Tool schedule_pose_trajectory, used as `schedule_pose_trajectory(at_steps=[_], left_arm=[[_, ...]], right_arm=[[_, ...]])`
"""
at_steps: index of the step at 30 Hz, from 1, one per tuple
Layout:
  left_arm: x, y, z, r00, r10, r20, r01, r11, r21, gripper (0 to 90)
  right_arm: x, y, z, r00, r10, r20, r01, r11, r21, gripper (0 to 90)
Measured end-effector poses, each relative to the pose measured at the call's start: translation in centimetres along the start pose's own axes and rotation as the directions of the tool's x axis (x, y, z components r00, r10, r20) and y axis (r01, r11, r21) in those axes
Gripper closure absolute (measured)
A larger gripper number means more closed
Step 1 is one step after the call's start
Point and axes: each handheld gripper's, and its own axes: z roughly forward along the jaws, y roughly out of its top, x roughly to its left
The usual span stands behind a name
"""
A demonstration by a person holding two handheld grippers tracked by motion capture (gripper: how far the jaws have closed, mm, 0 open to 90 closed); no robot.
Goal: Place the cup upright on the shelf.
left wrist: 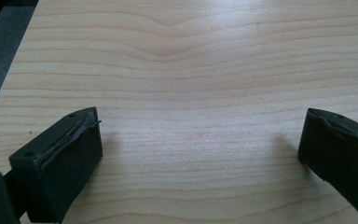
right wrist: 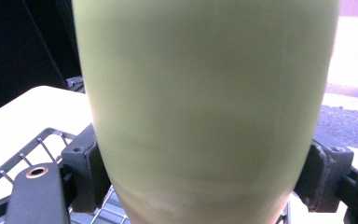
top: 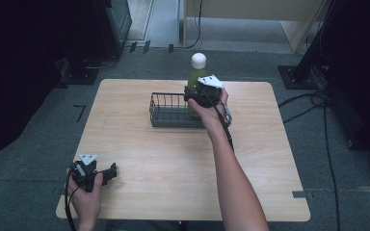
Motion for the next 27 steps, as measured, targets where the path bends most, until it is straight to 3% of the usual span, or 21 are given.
schedule_pose_trajectory(at_steps=[5, 6, 10, 12, 20, 27], left_arm=[[0.0, 0.0, 0.0, 1.0000, 0.001, 0.000, -0.001, 1.0000, 0.000, 0.0], [0.0, 0.0, 0.0, 1.0000, 0.000, 0.000, 0.000, 1.0000, 0.000, 0.0], [0.0, 0.0, 0.0, 1.0000, 0.000, 0.000, 0.000, 1.0000, 0.000, 0.0], [0.0, 0.0, 0.0, 1.0000, 0.000, 0.000, 0.000, 1.0000, 0.000, 0.0], [0.0, 0.0, 0.0, 1.0000, 0.000, 0.000, 0.000, 1.0000, 0.000, 0.0], [0.0, 0.0, 0.0, 1.0000, 0.000, 0.000, 0.000, 1.0000, 0.000, 0.0]], right_arm=[[-0.3, 0.1, 0.0, 0.9998, 0.009, -0.017, -0.009, 1.000, 0.008, 18.1], [-0.3, 0.2, 0.0, 1.0000, 0.001, -0.007, -0.001, 0.999, 0.047, 10.7], [-0.5, 0.1, -0.2, 0.9999, -0.016, -0.005, 0.016, 0.997, 0.081, 5.3], [-0.8, 0.0, -0.5, 0.9999, 0.002, -0.011, -0.001, 0.995, 0.097, 1.2], [-1.3, -0.6, -2.4, 0.9986, -0.004, -0.054, 0.009, 0.997, 0.083, 0.0], [-1.8, -1.7, -3.7, 0.9980, -0.007, -0.062, 0.013, 0.996, 0.092, 0.0]])
